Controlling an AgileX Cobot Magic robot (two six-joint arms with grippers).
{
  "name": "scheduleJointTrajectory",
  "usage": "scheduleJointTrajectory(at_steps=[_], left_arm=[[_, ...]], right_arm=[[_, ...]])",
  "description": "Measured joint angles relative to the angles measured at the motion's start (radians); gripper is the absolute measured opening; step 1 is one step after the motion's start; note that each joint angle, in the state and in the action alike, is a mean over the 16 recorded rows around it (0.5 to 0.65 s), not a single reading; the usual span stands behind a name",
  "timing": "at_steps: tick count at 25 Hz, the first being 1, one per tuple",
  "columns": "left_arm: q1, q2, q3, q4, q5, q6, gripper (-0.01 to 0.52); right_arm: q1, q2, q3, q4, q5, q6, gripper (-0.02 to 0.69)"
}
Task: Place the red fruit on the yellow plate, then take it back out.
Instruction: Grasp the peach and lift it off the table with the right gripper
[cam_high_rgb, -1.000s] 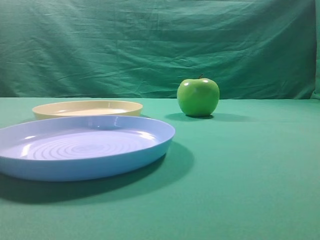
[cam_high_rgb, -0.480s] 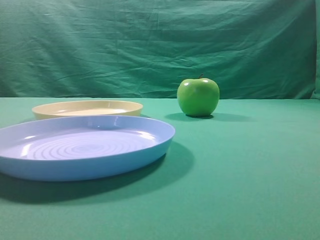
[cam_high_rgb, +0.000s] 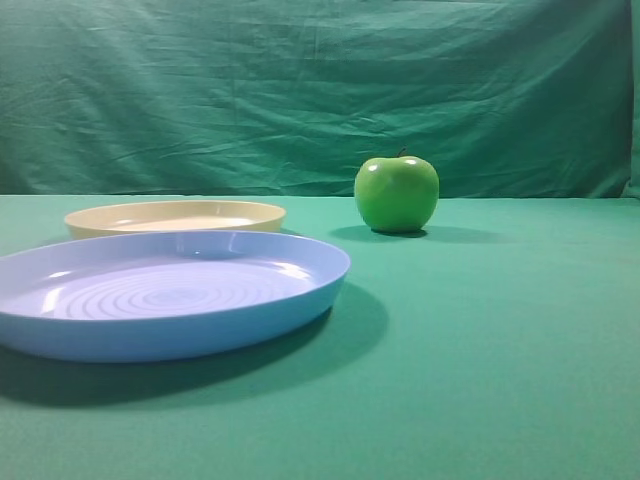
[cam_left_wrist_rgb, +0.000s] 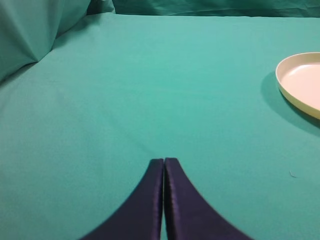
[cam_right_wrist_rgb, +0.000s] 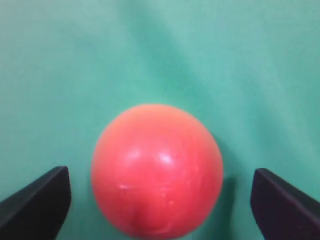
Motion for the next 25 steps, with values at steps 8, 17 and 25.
scheduleJointTrajectory(at_steps=[8, 17, 25], left_arm=[[0.000, 0.000, 0.000, 0.000, 0.000, 0.000, 0.000], [0.000, 0.000, 0.000, 0.000, 0.000, 0.000, 0.000], [0.000, 0.000, 0.000, 0.000, 0.000, 0.000, 0.000]], right_arm=[[0.000, 0.066, -0.017, 0.001, -0.047, 0.000, 0.423], [0.025, 0.083, -0.219, 0.002, 0.047, -0.014, 0.221], [0.149, 0.125, -0.575, 0.001, 0.132, -0.056, 0.197]])
